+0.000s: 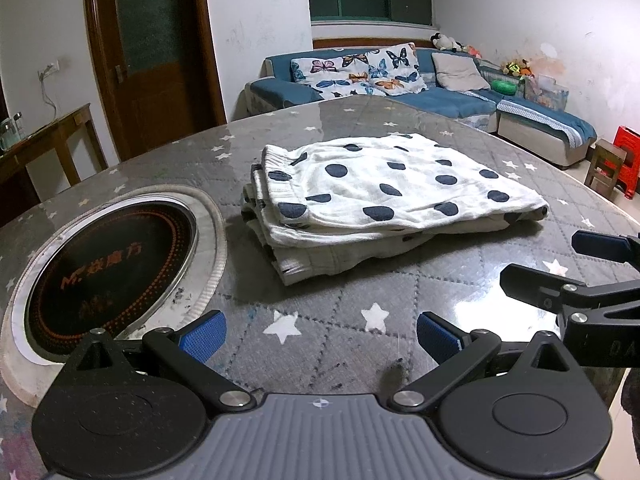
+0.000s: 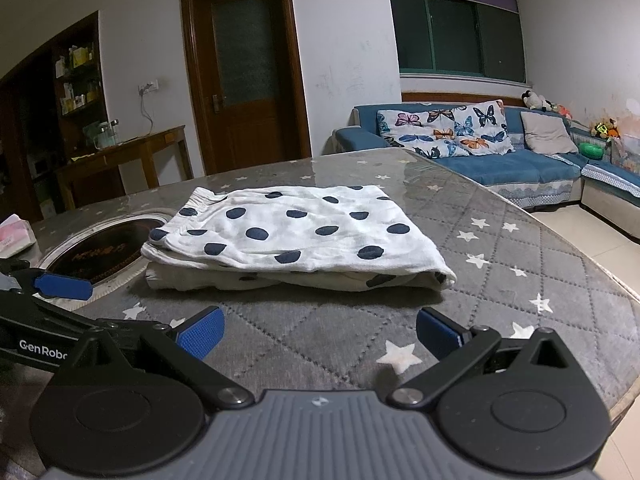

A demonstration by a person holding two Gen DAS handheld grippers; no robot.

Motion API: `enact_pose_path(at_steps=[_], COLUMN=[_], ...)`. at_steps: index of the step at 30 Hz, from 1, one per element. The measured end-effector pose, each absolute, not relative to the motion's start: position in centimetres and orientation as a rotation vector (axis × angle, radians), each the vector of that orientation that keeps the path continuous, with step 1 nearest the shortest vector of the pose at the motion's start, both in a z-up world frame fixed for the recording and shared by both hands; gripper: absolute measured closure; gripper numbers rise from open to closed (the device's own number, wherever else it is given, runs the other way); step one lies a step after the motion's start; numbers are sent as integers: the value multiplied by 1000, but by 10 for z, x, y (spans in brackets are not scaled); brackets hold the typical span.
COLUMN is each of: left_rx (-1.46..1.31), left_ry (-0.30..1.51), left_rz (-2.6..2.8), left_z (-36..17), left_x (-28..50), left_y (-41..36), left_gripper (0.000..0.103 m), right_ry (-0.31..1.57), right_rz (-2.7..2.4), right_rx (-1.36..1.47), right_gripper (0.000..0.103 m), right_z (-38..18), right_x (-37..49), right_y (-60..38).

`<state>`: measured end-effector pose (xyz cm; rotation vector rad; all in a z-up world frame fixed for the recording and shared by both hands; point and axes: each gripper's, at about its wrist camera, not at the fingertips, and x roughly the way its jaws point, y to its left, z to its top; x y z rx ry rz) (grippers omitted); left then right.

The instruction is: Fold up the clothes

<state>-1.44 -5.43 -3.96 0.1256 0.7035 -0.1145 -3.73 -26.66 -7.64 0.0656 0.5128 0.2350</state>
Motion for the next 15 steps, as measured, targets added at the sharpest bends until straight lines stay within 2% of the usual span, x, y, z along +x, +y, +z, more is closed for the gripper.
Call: enact_pose_path(at_steps=[15], left_rx=[124], left_ry=[716], left_rz=[-110], left_z=[-43], left_x=[-11], left_y=[-53], left_gripper=[0], right_ry=[526], right_rz=[228], right_rx=[73], right_gripper=[0], right_z=[-81], right_x=[-35], right_y=[-269])
